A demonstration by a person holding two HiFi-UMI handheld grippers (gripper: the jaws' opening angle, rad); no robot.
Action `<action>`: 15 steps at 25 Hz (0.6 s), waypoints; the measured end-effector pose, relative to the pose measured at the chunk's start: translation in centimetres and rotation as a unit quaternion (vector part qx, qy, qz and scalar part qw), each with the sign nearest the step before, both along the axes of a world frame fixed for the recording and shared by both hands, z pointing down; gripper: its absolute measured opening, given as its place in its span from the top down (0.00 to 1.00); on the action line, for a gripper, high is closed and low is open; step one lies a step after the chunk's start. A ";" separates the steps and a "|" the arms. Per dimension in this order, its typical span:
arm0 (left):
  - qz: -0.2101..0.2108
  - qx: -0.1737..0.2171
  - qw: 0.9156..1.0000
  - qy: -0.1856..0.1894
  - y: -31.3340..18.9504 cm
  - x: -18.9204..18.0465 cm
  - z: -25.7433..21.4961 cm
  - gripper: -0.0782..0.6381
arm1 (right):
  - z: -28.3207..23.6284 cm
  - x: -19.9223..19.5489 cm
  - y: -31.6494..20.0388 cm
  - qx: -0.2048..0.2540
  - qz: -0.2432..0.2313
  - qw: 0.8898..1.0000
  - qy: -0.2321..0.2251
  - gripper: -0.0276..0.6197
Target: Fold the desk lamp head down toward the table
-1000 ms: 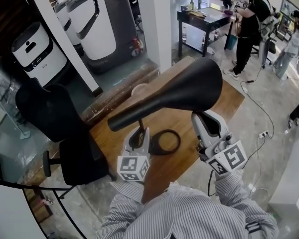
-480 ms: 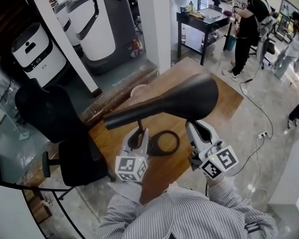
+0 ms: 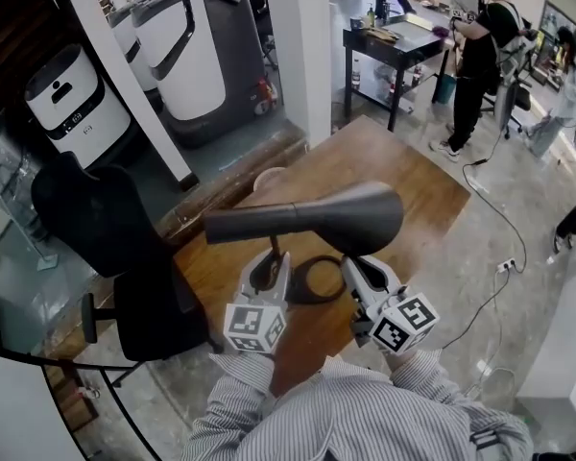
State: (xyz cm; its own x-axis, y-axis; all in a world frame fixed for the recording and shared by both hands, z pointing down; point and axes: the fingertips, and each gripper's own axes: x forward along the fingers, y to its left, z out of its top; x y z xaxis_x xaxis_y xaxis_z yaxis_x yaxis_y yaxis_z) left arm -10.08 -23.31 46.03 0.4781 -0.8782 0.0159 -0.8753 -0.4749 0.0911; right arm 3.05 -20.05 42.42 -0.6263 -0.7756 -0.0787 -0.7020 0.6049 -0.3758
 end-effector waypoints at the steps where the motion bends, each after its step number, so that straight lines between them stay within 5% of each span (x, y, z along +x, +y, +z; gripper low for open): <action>1: -0.001 0.002 1.000 0.004 0.0 -0.1 0.0 0.79 | 0.2 -0.2 0.0 -0.003 -0.001 1.000 0.000 0.92; 15: -0.012 0.005 0.999 0.030 0.1 -0.1 -0.1 0.79 | 3.3 -3.8 0.9 -0.057 -0.029 0.998 -0.014 0.93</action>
State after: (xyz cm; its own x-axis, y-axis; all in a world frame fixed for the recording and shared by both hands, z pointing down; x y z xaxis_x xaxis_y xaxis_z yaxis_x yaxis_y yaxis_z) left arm -10.20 -23.17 45.89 0.4560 -0.8898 -0.0204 -0.8800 -0.4542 0.1388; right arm -0.77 -19.18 45.76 -0.6696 -0.7427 -0.0090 -0.6554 0.5964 -0.4634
